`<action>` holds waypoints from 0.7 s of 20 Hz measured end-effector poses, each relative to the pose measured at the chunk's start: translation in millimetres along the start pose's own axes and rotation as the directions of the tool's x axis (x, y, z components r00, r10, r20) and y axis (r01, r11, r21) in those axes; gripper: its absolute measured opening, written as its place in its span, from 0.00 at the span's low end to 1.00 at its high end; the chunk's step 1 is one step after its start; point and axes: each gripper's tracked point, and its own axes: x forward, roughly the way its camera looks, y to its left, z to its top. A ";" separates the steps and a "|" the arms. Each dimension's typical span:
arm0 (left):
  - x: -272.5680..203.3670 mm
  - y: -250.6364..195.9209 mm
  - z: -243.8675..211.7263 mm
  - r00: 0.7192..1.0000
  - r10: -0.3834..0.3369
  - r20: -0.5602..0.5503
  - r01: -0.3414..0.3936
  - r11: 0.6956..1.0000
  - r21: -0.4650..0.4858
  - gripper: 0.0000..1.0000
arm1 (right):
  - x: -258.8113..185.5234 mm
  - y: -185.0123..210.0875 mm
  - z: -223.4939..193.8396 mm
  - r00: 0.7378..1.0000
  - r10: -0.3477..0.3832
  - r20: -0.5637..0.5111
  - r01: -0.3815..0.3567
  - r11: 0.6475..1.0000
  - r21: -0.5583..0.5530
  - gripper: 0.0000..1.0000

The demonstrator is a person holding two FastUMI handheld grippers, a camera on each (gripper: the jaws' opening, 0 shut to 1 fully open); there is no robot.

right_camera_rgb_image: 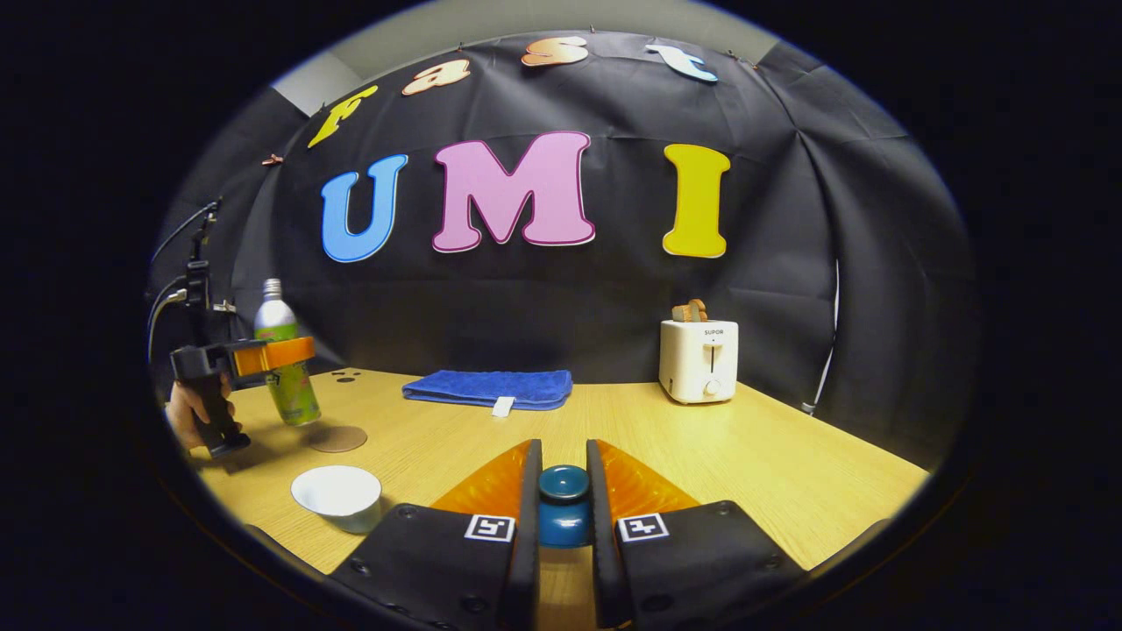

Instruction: Open the teacup lid with one hand, grasp the water bottle and pour water into the teacup with the other hand; after pouring, place the water bottle on the coaster and then close the teacup lid.

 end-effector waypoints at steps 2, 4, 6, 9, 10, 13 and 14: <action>-0.2 -0.7 -2.4 0.999 -0.019 -0.028 0.020 0.999 0.029 0.79 | -0.5 -0.1 0.1 1.000 0.000 -0.001 0.000 1.000 0.000 0.28; -1.0 2.8 -13.0 0.997 -0.022 -0.068 0.026 0.998 0.053 0.79 | -0.6 -0.2 0.0 1.000 0.000 -0.001 0.000 1.000 0.000 0.28; -1.5 0.3 -19.3 0.995 -0.032 -0.097 0.037 0.998 0.046 0.79 | -1.4 0.2 -0.2 1.000 0.000 -0.001 0.000 1.000 0.000 0.28; 0.8 -2.3 -26.2 0.993 -0.022 -0.112 0.025 0.999 0.026 0.79 | -0.4 -0.1 0.0 1.000 0.000 -0.001 0.000 1.000 0.000 0.28; 0.0 -2.4 -23.2 0.994 -0.024 -0.105 0.027 0.999 0.021 0.80 | -0.6 0.3 -0.3 1.000 0.000 -0.001 0.000 1.000 0.000 0.28; -1.6 -1.5 -24.8 0.993 -0.019 -0.113 0.022 0.999 0.026 0.82 | 0.0 0.0 0.2 1.000 0.000 -0.001 0.000 1.000 0.000 0.28; -3.0 -2.0 -24.8 0.993 -0.018 -0.118 0.022 0.999 0.026 0.83 | -0.6 0.2 -0.1 1.000 0.000 -0.001 0.000 1.000 0.000 0.28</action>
